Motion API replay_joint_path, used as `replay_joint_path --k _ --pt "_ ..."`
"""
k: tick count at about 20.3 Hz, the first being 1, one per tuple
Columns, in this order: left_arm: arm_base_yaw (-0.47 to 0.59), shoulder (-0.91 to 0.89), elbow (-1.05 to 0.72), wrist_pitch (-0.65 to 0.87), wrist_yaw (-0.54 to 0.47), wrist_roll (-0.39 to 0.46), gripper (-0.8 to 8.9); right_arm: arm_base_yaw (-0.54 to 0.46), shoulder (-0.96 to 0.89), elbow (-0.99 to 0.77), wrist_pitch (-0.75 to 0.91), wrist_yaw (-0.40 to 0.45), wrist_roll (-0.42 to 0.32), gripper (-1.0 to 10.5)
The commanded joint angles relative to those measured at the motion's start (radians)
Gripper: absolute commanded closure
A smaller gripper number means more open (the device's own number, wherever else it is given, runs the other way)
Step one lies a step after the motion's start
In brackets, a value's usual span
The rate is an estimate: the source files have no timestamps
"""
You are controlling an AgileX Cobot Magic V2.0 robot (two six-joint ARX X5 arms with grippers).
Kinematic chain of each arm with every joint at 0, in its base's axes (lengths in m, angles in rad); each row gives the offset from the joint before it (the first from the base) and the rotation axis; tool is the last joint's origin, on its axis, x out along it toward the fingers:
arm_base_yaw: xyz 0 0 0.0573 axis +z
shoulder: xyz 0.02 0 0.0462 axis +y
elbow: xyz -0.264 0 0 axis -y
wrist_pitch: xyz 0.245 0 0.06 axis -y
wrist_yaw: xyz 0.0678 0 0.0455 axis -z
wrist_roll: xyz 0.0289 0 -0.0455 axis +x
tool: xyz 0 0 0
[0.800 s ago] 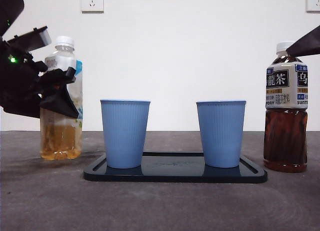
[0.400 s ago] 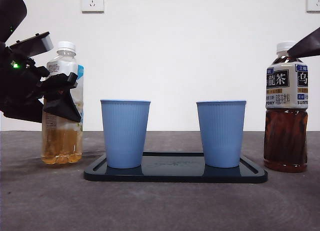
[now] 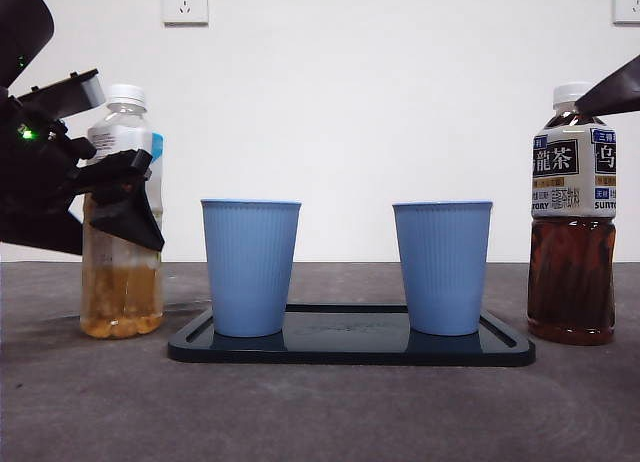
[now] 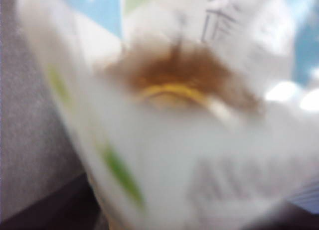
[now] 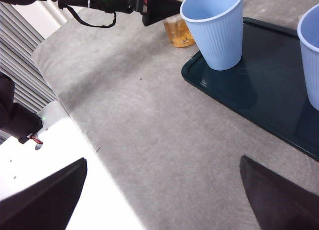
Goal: Pour the drink into the cup
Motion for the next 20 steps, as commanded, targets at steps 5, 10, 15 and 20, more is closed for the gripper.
replay_joint_path --k 5,10,15,20 --pt "-0.003 0.006 0.013 -0.036 0.004 -0.013 3.66 0.007 0.004 0.015 0.01 0.001 0.01 4.6" --pt "-0.003 0.002 0.013 -0.058 0.004 -0.065 1.87 0.007 0.004 0.015 0.01 0.001 0.01 4.6" --pt "-0.003 -0.036 0.013 -0.139 0.004 -0.079 1.55 0.007 0.004 0.015 0.01 0.032 0.01 4.6" --pt "-0.003 -0.114 0.013 -0.237 0.004 -0.079 1.55 0.007 0.004 0.015 0.012 0.087 0.01 4.6"
